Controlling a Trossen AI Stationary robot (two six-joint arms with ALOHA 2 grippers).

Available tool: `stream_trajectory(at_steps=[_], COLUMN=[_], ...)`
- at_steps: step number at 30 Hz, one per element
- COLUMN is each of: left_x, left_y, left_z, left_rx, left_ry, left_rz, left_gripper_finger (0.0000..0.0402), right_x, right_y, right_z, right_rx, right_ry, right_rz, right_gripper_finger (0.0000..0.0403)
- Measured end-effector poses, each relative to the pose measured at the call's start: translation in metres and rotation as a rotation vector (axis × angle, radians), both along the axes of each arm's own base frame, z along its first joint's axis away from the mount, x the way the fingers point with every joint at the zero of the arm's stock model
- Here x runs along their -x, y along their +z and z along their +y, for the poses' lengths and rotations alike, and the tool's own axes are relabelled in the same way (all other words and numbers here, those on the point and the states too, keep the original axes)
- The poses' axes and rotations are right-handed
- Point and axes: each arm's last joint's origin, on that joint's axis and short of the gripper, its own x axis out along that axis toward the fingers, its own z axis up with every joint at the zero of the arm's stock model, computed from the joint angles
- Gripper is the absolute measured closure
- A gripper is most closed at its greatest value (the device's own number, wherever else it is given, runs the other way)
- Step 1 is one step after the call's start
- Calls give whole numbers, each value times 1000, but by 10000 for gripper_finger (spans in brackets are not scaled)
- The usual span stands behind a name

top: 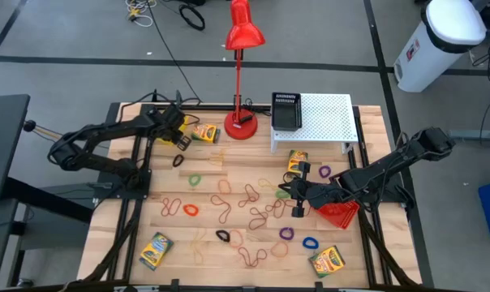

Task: Pick & Place Office Desk Supplies
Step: Put the yellow bin onto the shelf

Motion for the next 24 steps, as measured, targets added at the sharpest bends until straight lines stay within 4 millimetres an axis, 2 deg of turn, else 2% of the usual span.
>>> stream_trajectory(at_steps=[4,8,11,16,24], left_x=[1,3,2,-3,-16], left_y=[6,15,24,45,80], left_z=[-2,-8,-20,-55,-120], left_rx=[-19,-21,-21,-57,-111], left_ry=[-39,-72,-124,-306,-670], left_rz=[-6,-60,-97,-196,-518], left_gripper_finger=[388,387,387,388,388], right_x=[0,0,0,0,0], right_y=[0,0,0,0,0], right_z=[0,0,0,0,0], right_rx=[13,13,14,15,14], right_ry=[8,8,9,9,8], right_rz=[4,4,5,4,4], right_gripper_finger=[381,381,381,381,381])
